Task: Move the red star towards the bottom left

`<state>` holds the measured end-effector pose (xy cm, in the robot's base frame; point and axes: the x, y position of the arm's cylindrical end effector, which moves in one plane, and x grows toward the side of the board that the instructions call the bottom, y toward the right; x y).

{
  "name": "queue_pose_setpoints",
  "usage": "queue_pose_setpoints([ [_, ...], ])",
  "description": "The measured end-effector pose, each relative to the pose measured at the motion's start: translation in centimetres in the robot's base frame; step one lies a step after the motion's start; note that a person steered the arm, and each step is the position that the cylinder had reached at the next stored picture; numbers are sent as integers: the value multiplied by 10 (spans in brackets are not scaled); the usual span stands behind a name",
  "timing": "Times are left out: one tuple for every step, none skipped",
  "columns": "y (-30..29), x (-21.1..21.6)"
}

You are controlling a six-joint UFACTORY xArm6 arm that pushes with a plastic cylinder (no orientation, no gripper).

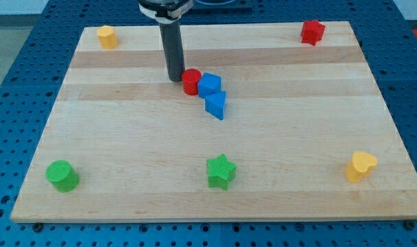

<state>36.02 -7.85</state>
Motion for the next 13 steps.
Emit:
queue_pose_setpoints([
  [0, 21],
  [0, 28],
  [1, 35],
  [3, 37],
  [3, 14],
  [12, -34],
  [37, -85],
  [78, -125],
  [131, -163],
  [154, -167],
  [176, -169],
  [197, -169],
  [216, -169],
])
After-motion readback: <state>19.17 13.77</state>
